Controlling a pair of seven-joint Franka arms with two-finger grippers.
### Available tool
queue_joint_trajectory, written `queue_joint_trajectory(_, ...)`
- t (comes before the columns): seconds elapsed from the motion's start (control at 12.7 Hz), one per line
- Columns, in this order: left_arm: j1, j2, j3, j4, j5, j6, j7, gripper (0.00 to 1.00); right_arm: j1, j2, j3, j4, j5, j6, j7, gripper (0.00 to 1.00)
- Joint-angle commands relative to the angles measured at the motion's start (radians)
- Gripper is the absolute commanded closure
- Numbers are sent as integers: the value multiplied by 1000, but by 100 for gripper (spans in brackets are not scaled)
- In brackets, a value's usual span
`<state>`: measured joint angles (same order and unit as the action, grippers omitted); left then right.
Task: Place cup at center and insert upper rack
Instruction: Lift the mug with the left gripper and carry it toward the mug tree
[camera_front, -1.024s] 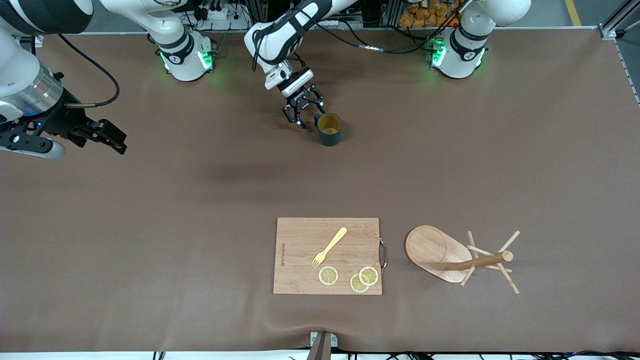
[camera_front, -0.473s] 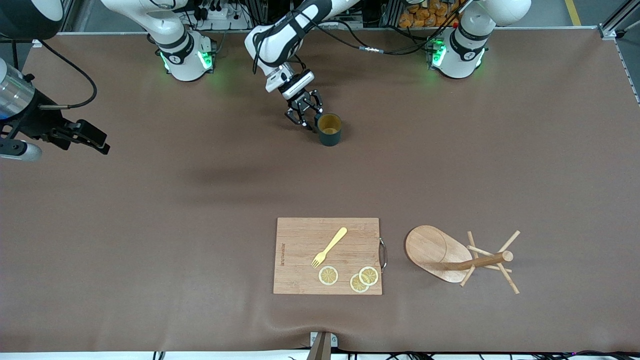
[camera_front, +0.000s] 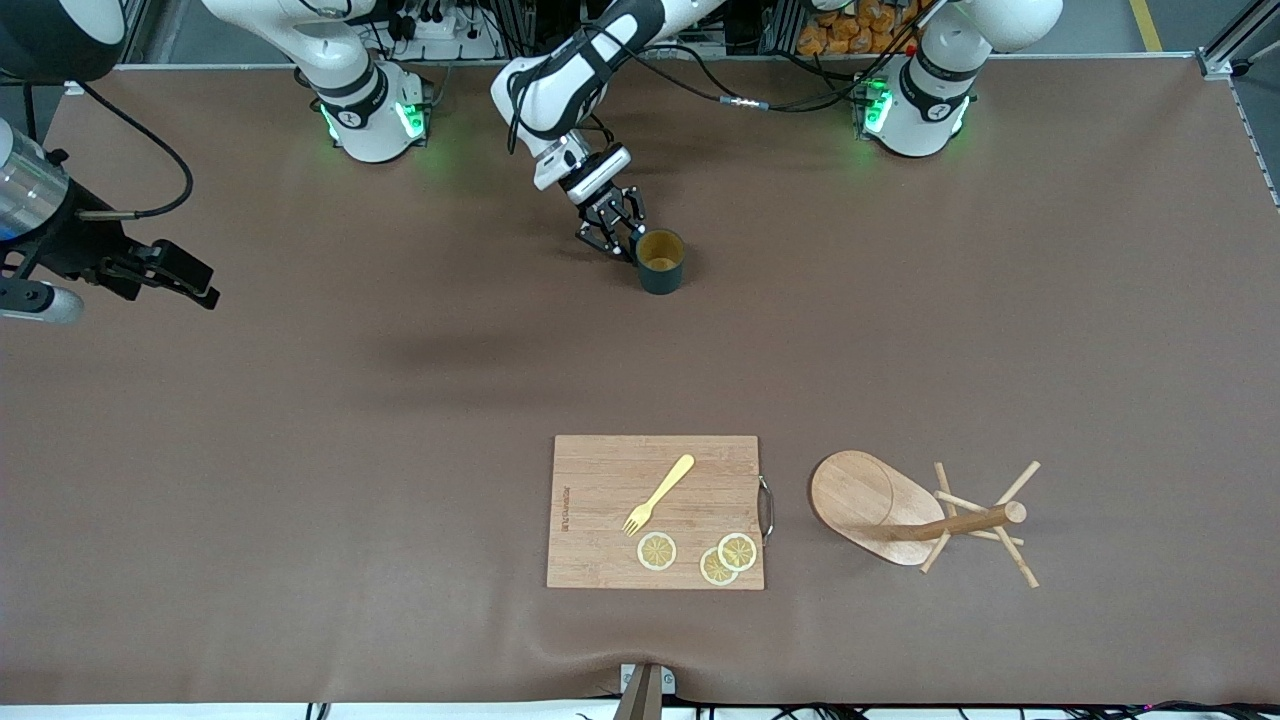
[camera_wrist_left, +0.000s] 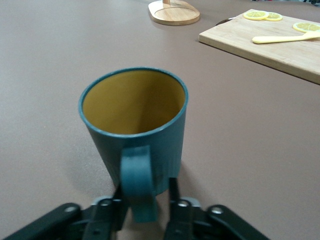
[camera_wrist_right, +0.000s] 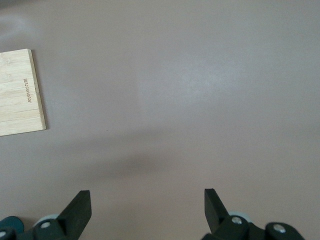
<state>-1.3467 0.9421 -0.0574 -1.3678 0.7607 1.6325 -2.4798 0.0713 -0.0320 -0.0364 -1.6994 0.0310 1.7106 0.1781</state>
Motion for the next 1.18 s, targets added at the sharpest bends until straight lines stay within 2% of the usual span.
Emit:
queue_joint_trajectory(0.0,35,-3,1,25,-41,-14,41,100,-16,-2,12,-2,4,7,-17,0)
queue_joint_trajectory(0.24,46,-23,8,30,-77,-14,114,100,-21,1,12,-2,0,6,-17,0)
queue_joint_trajectory(0.55,150,-92,4,78,-147,59,160,100,-5,-5,21,4,-6,7,-17,0)
queue_joint_trajectory(0.79,234,-204,4,78,-282,92,287,100,15,-8,20,7,-28,6,-16,0)
queue_joint_trajectory(0.95,329,-314,7,76,-459,128,425,100,24,-11,21,7,-28,1,-16,0)
queue_joint_trajectory(1.1,418,-383,7,76,-570,136,516,100,24,-11,20,9,-28,0,-14,0)
